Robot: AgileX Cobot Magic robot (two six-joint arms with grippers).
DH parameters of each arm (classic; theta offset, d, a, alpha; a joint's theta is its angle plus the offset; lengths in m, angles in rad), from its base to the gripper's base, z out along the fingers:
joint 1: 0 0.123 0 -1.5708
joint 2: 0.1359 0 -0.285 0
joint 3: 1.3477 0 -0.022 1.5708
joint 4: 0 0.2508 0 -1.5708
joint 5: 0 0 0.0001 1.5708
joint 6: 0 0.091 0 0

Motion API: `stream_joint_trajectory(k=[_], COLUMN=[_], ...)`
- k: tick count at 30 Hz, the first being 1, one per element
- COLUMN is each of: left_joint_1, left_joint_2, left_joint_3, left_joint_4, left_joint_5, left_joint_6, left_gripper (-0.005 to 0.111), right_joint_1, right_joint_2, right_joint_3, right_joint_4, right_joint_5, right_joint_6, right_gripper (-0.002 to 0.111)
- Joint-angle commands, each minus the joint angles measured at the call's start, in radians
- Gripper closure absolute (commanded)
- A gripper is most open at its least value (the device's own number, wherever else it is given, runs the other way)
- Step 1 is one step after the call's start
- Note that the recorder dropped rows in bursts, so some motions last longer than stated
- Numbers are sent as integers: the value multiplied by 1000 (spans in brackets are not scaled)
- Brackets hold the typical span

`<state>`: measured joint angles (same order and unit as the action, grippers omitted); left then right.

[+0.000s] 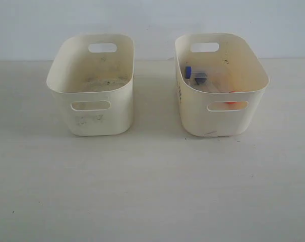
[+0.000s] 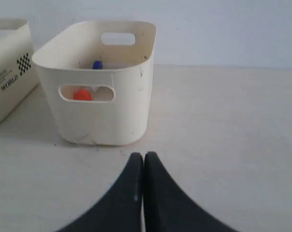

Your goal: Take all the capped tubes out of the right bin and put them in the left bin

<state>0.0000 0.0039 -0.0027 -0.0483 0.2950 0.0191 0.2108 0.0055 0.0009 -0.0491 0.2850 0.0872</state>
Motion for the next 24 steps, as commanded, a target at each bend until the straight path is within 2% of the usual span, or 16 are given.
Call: stream_joint_trajectory(k=[1, 7, 10, 12, 14, 16, 20, 24], left_joint_1=[-4, -4, -4, -4, -4, -4, -4, -4], left_joint_2=[-4, -4, -4, -4, -4, -4, -4, -4], left_joint_3=[3, 3, 3, 3, 3, 3, 3, 3], left_joint_4=[-9, -9, -9, -9, -9, -9, -9, -9], left_joint_5=[1, 1, 1, 1, 1, 1, 1, 1], left_joint_6=[-2, -2, -2, -2, -2, -2, -2, -2], left_gripper=[103, 103, 103, 103, 103, 103, 103, 103], right_joint_1=[-1, -1, -1, -1, -1, -1, -1, -1], right_joint_2=[-5, -5, -5, -5, 13, 160, 656, 1004], right_joint_3=[-1, -1, -1, -1, -110, -288, -681, -933], right_joint_4=[-11, 15, 15, 22, 26, 26, 24, 20], right_joint_5=[-88, -204, -440, -618, -511, -354, 2, 168], right_joint_6=[-11, -7, -9, 76, 88, 88, -12, -183], right_gripper=[108, 108, 108, 108, 108, 108, 108, 108])
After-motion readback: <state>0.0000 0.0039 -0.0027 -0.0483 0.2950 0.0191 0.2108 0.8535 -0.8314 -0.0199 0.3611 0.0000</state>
